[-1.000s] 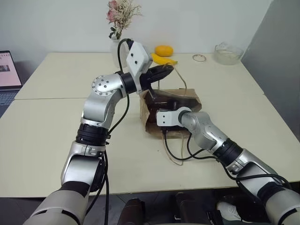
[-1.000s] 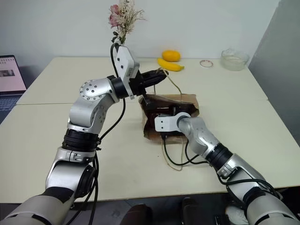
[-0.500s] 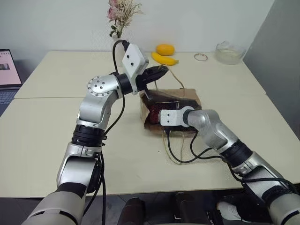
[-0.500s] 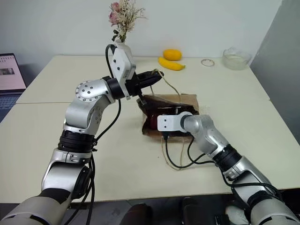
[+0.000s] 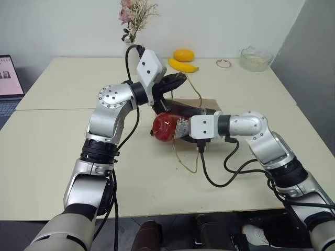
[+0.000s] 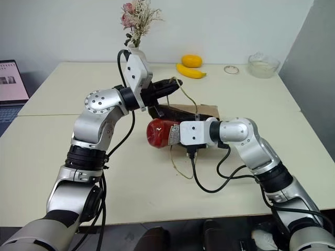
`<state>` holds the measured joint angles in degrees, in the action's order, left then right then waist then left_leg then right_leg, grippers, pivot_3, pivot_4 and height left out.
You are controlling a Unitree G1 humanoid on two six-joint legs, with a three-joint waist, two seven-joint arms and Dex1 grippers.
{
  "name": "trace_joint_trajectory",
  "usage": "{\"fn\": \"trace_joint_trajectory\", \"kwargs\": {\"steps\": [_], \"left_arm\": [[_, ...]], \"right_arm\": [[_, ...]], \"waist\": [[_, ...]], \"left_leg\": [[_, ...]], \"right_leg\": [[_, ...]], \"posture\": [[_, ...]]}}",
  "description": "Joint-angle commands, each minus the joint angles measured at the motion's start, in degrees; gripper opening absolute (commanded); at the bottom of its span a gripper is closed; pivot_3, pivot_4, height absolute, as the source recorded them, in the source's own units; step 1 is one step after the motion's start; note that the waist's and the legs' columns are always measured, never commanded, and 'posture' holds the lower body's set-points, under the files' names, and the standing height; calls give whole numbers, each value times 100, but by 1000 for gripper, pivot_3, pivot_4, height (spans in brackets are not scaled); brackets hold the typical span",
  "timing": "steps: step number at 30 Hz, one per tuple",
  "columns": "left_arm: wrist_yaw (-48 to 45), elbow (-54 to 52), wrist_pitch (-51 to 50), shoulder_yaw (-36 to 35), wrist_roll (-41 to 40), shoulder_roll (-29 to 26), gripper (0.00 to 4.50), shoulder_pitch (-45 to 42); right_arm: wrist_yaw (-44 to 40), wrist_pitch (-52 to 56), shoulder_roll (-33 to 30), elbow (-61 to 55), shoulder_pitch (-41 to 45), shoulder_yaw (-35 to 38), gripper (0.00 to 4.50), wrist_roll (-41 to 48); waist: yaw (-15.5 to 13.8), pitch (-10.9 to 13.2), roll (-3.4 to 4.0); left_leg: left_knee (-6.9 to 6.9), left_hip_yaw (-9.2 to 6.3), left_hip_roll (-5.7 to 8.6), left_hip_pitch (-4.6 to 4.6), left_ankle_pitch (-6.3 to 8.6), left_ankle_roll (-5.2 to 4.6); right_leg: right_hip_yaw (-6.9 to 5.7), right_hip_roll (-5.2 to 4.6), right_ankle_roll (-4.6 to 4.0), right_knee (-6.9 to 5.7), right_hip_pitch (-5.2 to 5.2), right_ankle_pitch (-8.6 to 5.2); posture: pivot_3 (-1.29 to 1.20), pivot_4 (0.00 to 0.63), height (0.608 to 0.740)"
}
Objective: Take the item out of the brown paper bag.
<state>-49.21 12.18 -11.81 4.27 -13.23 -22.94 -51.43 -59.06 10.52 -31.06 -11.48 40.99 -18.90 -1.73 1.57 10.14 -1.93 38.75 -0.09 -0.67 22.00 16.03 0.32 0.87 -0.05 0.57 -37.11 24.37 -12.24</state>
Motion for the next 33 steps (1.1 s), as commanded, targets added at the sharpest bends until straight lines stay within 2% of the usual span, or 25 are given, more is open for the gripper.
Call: {"fn": "trace_joint_trajectory", "kwargs": {"steps": [1, 4, 8, 10, 14, 17, 22, 28, 33], "left_arm": [[47, 4, 103, -65, 52, -30, 0, -114], [68, 69, 121, -60, 96, -10, 0, -139], [81, 116, 156, -41, 155, 8, 0, -128], [80, 110, 142, -49, 160, 1, 0, -116], [64, 128, 141, -51, 176, -8, 0, -112], [52, 191, 157, -48, 197, 6, 0, -157], [50, 249, 190, -36, 219, 43, 0, -201], [55, 213, 217, -26, 229, 60, 0, -154], [53, 208, 231, -51, 238, 24, 0, -155]], "right_arm": [[-150, 613, -79, -751, 20, 859, 3140, 1093], [-118, 1214, -151, -1046, -21, 1303, 3140, 1758], [235, 2084, -395, -1263, 36, 2281, 3127, 2660], [463, 2249, -563, -1132, 157, 2624, 3094, 2749], [608, 1825, -1227, -527, 121, 2877, 3051, 2241], [597, 1207, -1826, 76, -136, 2577, 3049, 1479], [862, -37, -2620, 1225, -599, 1559, 3034, -244], [985, -568, -2691, 1892, -723, 931, 3034, -1138], [790, -877, -2751, 2051, -951, 782, 3034, -1365]], "waist": [[-4, 0, 0], [-9, 0, 0], [-17, 1, 0], [-18, 1, 1], [-19, 2, 1], [-18, 2, 1], [-11, 2, 1], [17, 20, 30], [-2, 20, 30]], "left_leg": [[0, -1, 0, 0, 0, 0], [0, -1, 0, -1, 0, 0], [0, -1, 1, 0, 0, 0], [1, 1, 3, 0, 0, 0], [0, 3, 3, 0, 0, 0], [-2, 12, 5, 0, 1, -1], [-2, 31, 7, -1, 1, -1], [-2, 36, 5, -2, 1, -1], [-2, 32, 3, 2, 0, -1]], "right_leg": [[0, 0, 0, 0, -1, 0], [0, -2, 0, 1, -2, 0], [0, -10, 0, 2, -3, 0], [1, -13, 0, 2, -3, 0], [1, -13, 1, 4, -3, 0], [4, -9, 1, 8, -2, -1], [8, -8, 3, 10, -2, -2], [13, -2, 4, 3, 7, -1], [11, 1, 3, 4, 5, -1]], "posture": [[0, 150, 740], [0, 150, 740], [0, 150, 740], [0, 150, 740], [0, 150, 740], [0, 150, 740], [0, 150, 740], [0, 150, 740], [0, 150, 740]]}}
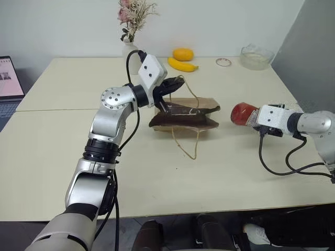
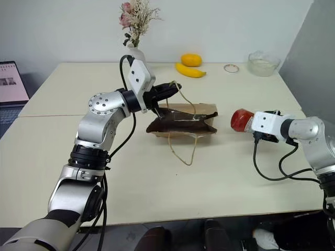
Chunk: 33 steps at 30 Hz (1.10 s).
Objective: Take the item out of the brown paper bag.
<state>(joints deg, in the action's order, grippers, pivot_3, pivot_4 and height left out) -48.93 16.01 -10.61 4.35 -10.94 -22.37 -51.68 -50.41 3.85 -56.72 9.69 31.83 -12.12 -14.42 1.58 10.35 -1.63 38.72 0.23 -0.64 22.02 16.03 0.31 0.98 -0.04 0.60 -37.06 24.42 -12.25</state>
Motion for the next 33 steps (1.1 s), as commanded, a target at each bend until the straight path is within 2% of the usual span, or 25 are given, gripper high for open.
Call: {"fn": "trace_joint_trajectory", "kwargs": {"steps": [1, 5, 9, 14, 18, 22, 25, 26, 33], "left_arm": [[29, -174, 115, -58, 14, -34, 0, -129], [21, -174, 128, -41, 30, -30, 0, -132], [-4, -139, 173, -21, 45, -8, 0, -157], [-35, -108, 218, -19, 64, 0, 0, -167], [-28, -44, 222, -44, 85, -34, 0, -176], [-99, 145, 217, -39, 121, -104, 0, -258], [-53, 308, 51, -121, 87, -153, 577, -445], [-80, 339, 24, -124, 69, -170, 899, -477], [-314, 611, 128, -65, 183, -498, 3108, -560]], "right_arm": [[-124, -225, -204, -92, -92, 106, 3034, -103], [-273, -260, -228, -237, -322, 164, 3034, -60], [-251, -255, -207, -289, -457, 272, 4430, 11], [-180, -57, -208, -696, -801, 647, 4477, 251], [-326, 560, 126, -1877, -1466, 1633, 4477, 1499], [-28, 2249, 859, -3863, -2161, 2560, 4477, 3357], [616, 3154, 1401, -4776, -2157, 2953, 4500, 4329], [756, 3311, 1482, -4883, -2131, 3001, 4500, 4457], [915, 3495, 1283, -4867, -2056, 2605, 4500, 4365]], "waist": [[-6, 0, 0], [-8, 0, 0], [-3, 0, 0], [-10, 0, 0], [-23, 0, -1], [-17, 1, -1], [-11, 1, -1], [-12, 1, -3], [-14, 1, -4]], "left_leg": [[0, -1, 1, 1, 0, 0], [1, -1, 3, -1, 0, 0], [3, 1, 3, -5, 0, 0], [2, -4, 2, -6, 0, 0], [3, -7, 3, -3, 0, 0], [3, -25, -6, -10, 0, 1], [5, -28, -5, -13, 0, 1], [5, -27, -2, -13, 0, 1], [6, -19, 3, -13, 0, 0]], "right_leg": [[0, -1, 0, 1, 0, 0], [0, -2, 2, 1, 0, 1], [1, -2, 5, -1, 0, 3], [-1, -1, 5, -1, -4, 3], [-1, -2, 5, 1, -6, 3], [-2, 2, 5, 1, -17, 3], [-3, 2, 5, -7, -19, 3], [-3, 1, 6, -8, -19, 3], [-8, -3, 7, 5, -22, 4]], "posture": [[0, 150, 740], [0, 150, 740], [0, 150, 740], [0, 150, 740], [0, 150, 740], [0, 150, 740], [0, 150, 740], [0, 150, 740], [0, 150, 740]]}}
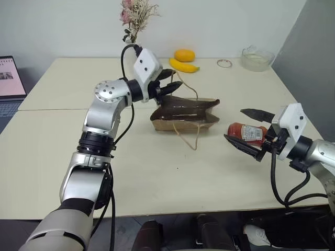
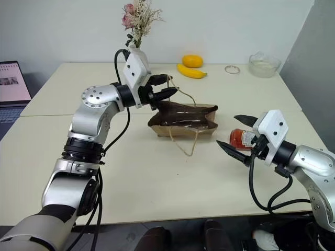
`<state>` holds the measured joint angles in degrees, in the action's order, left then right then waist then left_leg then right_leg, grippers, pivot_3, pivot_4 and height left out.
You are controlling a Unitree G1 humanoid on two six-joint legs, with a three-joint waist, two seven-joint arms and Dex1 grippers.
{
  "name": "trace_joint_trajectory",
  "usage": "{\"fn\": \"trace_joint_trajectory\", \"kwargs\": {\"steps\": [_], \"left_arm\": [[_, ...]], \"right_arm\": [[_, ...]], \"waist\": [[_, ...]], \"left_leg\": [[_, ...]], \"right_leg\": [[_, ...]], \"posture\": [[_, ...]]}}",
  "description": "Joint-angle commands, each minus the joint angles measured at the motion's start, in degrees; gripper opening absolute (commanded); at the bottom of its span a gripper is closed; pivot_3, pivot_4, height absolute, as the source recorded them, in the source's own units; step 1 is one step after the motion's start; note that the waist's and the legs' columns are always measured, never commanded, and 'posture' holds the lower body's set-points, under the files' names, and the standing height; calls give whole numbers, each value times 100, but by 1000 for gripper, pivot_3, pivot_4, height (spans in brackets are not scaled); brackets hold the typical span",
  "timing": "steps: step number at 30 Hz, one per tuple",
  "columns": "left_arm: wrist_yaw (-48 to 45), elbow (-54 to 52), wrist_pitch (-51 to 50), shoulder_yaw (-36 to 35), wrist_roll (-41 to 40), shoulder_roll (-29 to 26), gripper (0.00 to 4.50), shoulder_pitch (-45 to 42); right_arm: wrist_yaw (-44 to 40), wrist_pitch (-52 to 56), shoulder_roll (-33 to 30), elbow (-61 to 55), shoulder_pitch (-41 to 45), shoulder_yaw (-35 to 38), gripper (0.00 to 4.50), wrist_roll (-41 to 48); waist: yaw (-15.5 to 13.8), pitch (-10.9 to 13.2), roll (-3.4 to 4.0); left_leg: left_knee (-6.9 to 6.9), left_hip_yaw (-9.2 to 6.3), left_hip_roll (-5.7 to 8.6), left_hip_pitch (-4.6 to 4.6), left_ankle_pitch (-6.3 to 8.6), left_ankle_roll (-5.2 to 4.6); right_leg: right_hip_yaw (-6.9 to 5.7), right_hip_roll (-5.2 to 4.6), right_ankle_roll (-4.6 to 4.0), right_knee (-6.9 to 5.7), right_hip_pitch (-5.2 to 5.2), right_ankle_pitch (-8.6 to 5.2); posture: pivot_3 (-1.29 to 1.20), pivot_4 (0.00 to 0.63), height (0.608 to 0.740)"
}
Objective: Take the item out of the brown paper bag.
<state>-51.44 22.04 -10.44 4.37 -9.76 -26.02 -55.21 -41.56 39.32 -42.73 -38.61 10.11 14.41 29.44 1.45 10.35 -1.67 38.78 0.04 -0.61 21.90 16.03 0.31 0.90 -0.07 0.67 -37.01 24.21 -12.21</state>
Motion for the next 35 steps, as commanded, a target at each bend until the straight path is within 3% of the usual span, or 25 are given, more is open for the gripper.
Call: {"fn": "trace_joint_trajectory", "kwargs": {"steps": [1, 4, 5, 11, 16, 18, 23, 29, 35], "left_arm": [[-76, 21, 98, -65, 73, -158, 3417, -203], [-12, -30, 250, -87, 147, -194, 4374, -137], [27, -93, 240, -133, 119, -190, 4468, -106], [77, -776, -101, -397, -162, -300, 4468, 357], [766, -1529, -289, -640, -137, -207, 4468, 1031], [1274, -2085, -886, -862, -277, -75, 4468, 1384], [2548, -3810, -707, -1107, 359, 261, 4468, 3290], [2999, -3867, -491, -1277, 214, 730, 4468, 4384], [2974, -3967, -435, -1197, 111, 766, 4468, 4659]], "right_arm": [[26, -73, -136, -4, 152, -91, 4500, -31], [25, -134, -140, 91, 262, -195, 4500, -26], [26, -148, -137, 119, 301, -227, 4500, -30], [180, -596, 83, 318, 441, -322, 4500, -235], [528, -1354, 665, 746, 393, -534, 4500, -649], [638, -1774, 857, 846, 211, -680, 4500, -943], [1467, -2530, 1751, 1206, -62, -1067, 4500, -1637], [1303, -2990, 1894, 1410, -393, -1521, 4500, -1986], [1344, -3008, 1967, 1444, -356, -1466, 4500, -1905]], "waist": [[1, 0, 0], [-1, 0, 0], [-2, 0, 0], [13, 0, 0], [13, 0, 0], [5, 0, 0], [31, -6, 5], [-56, -6, 3], [-75, -8, 0]], "left_leg": [[-1, 0, 0, 1, 0, 0], [-2, 0, -1, 3, 0, 0], [-2, -1, -1, 3, 0, 0], [-2, 1, -4, 3, 0, 0], [-3, -5, -7, 0, 0, 0], [-2, -5, -7, 2, 0, 0], [-6, 6, -6, -3, 1, 2], [-2, -16, -6, -9, 0, 3], [-2, -10, -1, -15, 1, 2]], "right_leg": [[0, 0, 0, 0, 1, 0], [1, 1, 0, 0, 4, 0], [1, 1, 0, 0, 4, 0], [5, 1, 0, 0, 4, 0], [7, 2, 0, -6, 4, 0], [7, 2, 0, -5, 5, 0], [22, -31, 0, 2, 2, 0], [-1, -29, -7, -14, -1, 4], [2, -9, -8, -8, -9, 3]], "posture": [[0, 150, 740], [0, 150, 740], [0, 150, 740], [0, 150, 740], [0, 150, 740], [0, 150, 740], [0, 150, 740], [0, 150, 740], [0, 150, 740]]}}
